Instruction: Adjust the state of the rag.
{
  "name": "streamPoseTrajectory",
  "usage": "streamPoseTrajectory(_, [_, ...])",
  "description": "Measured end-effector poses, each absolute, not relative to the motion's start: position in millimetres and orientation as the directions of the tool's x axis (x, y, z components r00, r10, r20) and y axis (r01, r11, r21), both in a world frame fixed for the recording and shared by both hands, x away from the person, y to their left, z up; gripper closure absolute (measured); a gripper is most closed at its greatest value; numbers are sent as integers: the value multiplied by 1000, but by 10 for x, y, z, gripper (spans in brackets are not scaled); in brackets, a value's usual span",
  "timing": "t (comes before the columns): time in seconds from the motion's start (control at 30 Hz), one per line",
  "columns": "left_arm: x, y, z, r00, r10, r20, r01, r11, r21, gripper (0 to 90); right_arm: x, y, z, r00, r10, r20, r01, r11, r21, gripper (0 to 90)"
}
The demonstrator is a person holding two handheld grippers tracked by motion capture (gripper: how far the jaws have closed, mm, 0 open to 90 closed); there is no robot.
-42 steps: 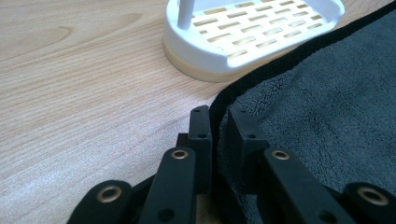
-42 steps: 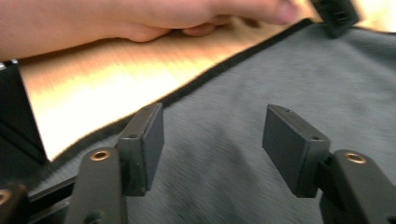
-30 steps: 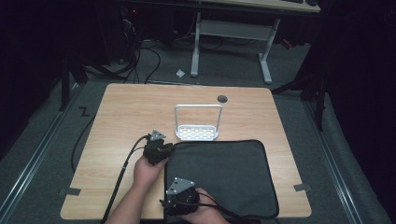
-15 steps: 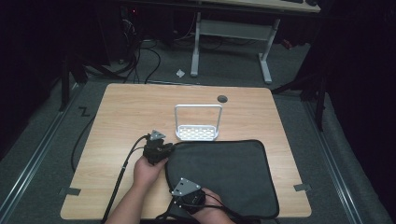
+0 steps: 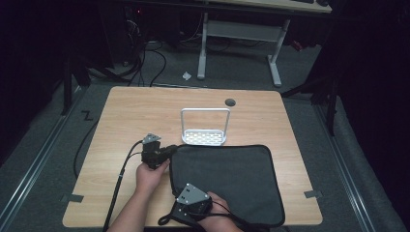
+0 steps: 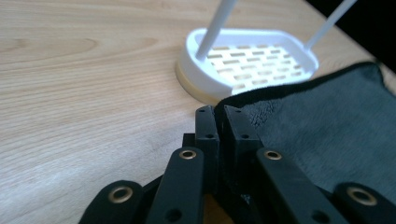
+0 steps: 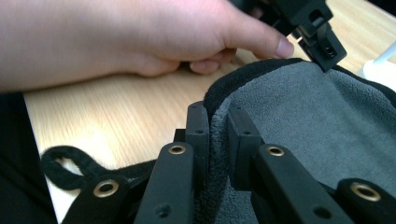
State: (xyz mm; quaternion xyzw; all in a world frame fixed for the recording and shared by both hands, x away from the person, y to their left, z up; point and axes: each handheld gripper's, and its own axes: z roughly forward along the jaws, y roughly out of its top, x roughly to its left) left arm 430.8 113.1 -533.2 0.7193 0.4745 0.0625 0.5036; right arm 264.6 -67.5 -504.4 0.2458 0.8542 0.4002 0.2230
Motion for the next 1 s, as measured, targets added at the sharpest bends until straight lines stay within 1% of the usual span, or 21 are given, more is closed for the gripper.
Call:
streamPoseTrajectory(0.13, [4318,1224,-5315,520,730,-443,632,19,775,857,2661,-603,-5002,-783,592,-190,227,557,799,818])
streamPoseTrajectory(0.23, [4309,1288,-5296,508,723,-468,631,58,774,857,2665,-551,-4966,-784,591,-191,217,549,807,817])
streamPoseTrajectory(0.6, [4243,1623,-5148,483,756,-442,610,72,789,856,2701,-286,-4866,-806,568,-169,191,520,833,817])
streamPoseTrajectory(0.73, [4173,1826,-5063,467,782,-413,597,66,800,856,2700,-124,-4802,-821,548,-159,171,503,847,815])
streamPoseTrajectory(0.87, [4068,2089,-5029,430,800,-417,591,100,800,856,2691,71,-4753,-846,514,-143,153,490,858,816])
streamPoseTrajectory(1.0, [3981,2301,-4961,408,813,-416,581,121,805,856,2665,272,-4727,-864,476,-163,116,504,856,815])
